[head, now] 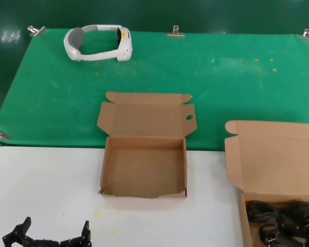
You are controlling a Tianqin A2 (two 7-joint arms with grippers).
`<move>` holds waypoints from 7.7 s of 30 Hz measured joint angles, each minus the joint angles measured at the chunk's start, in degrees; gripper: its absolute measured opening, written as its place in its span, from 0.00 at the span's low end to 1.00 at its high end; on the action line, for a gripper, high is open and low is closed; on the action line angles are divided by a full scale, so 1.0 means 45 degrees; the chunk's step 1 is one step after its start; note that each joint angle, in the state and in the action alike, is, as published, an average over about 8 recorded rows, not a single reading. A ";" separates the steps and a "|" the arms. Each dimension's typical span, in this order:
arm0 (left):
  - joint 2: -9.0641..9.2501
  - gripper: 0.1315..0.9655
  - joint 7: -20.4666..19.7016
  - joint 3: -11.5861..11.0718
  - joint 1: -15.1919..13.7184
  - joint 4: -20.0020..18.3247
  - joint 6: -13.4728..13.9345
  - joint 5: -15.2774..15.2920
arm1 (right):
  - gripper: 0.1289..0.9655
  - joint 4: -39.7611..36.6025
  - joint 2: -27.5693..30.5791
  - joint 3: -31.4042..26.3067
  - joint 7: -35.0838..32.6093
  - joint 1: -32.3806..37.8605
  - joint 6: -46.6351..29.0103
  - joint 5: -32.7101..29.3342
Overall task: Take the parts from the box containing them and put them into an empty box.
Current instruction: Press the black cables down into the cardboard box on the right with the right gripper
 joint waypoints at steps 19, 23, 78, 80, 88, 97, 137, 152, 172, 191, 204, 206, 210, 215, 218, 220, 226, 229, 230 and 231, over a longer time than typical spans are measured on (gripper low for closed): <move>0.0000 1.00 0.0000 0.0000 0.0000 0.0000 0.0000 0.0000 | 1.00 -0.1536 0.4881 -0.7921 -0.9430 0.4384 0.4304 0.6863; 0.0000 1.00 0.0000 0.0000 0.0000 0.0000 0.0000 0.0000 | 1.00 -0.1916 0.5378 -0.9308 -1.1505 0.5552 0.4673 0.8192; 0.0000 1.00 0.0000 0.0000 0.0000 0.0000 0.0000 0.0001 | 1.00 -0.3504 0.5428 -1.2712 -1.6149 0.8118 0.4501 1.0445; 0.0000 1.00 0.0000 0.0000 0.0000 0.0000 0.0000 0.0001 | 1.00 -0.3619 0.5340 -1.2653 -1.6095 0.8110 0.4439 1.0356; 0.0000 1.00 0.0000 0.0000 0.0000 0.0000 0.0000 0.0001 | 1.00 -0.4688 0.4745 -1.2758 -1.5993 0.8653 0.3830 1.0165; 0.0000 1.00 0.0000 0.0000 0.0000 0.0000 0.0000 0.0001 | 0.99 -0.6335 0.4008 -1.3109 -1.5801 0.9329 0.2804 1.0027; 0.0000 1.00 -0.0001 0.0000 0.0000 0.0000 0.0000 0.0001 | 0.33 -0.5136 0.4602 -1.3174 -1.5822 0.9111 0.3447 1.0462; 0.0000 1.00 -0.0001 0.0000 0.0000 0.0000 0.0000 0.0001 | 0.11 -0.5071 0.4535 -1.3179 -1.5790 0.9185 0.3524 1.0777; 0.0000 1.00 -0.0001 0.0000 0.0000 0.0000 0.0000 0.0001 | 0.04 -0.4238 0.5040 -1.3163 -1.6225 0.9084 0.3819 1.1177; 0.0000 1.00 -0.0005 0.0000 0.0000 0.0000 0.0000 0.0004 | 0.19 -0.5819 0.4313 -1.3200 -1.7347 0.9844 0.2665 1.1363; 0.0000 1.00 -0.0005 0.0000 0.0000 0.0000 0.0000 0.0004 | 0.52 -0.3712 0.5525 -1.3201 -1.7100 0.9253 0.3780 1.1365; 0.0000 1.00 -0.0005 0.0000 0.0000 0.0000 0.0000 0.0004 | 0.58 -0.3600 0.5612 -1.3201 -1.7058 0.9172 0.3856 1.1365; 0.0000 1.00 -0.0005 0.0000 0.0000 0.0000 0.0000 0.0004 | 0.66 -0.3762 0.5518 -1.3200 -1.7053 0.9164 0.3829 1.1365; 0.0000 1.00 -0.0005 0.0000 0.0000 0.0000 0.0000 0.0004 | 0.75 -0.4454 0.5062 -1.3200 -1.7236 0.9419 0.3529 1.1365; 0.0000 1.00 -0.0005 0.0000 0.0000 0.0000 0.0000 0.0004 | 0.78 -0.4972 0.4730 -1.3199 -1.7396 0.9622 0.3263 1.1365; 0.0000 1.00 -0.0005 0.0000 0.0000 0.0000 0.0000 0.0004 | 0.78 -0.5322 0.4517 -1.3199 -1.7495 0.9739 0.3069 1.1365; 0.0000 1.00 -0.0005 0.0000 0.0000 0.0000 0.0000 0.0004 | 0.74 -0.6433 0.3906 -1.3200 -1.7705 1.0025 0.2431 1.1365; 0.0000 1.00 -0.0005 0.0000 0.0000 0.0000 0.0000 0.0004 | 0.72 -0.6912 0.3667 -1.3200 -1.7752 1.0122 0.2149 1.1365; 0.0000 1.00 -0.0005 0.0000 0.0000 0.0000 0.0000 0.0004 | 0.72 -0.7051 0.3598 -1.3200 -1.7761 1.0148 0.2068 1.1365; 0.0000 1.00 -0.0005 0.0000 0.0000 0.0000 0.0000 0.0004 | 0.70 -0.7184 0.3535 -1.3200 -1.7769 1.0171 0.1991 1.1365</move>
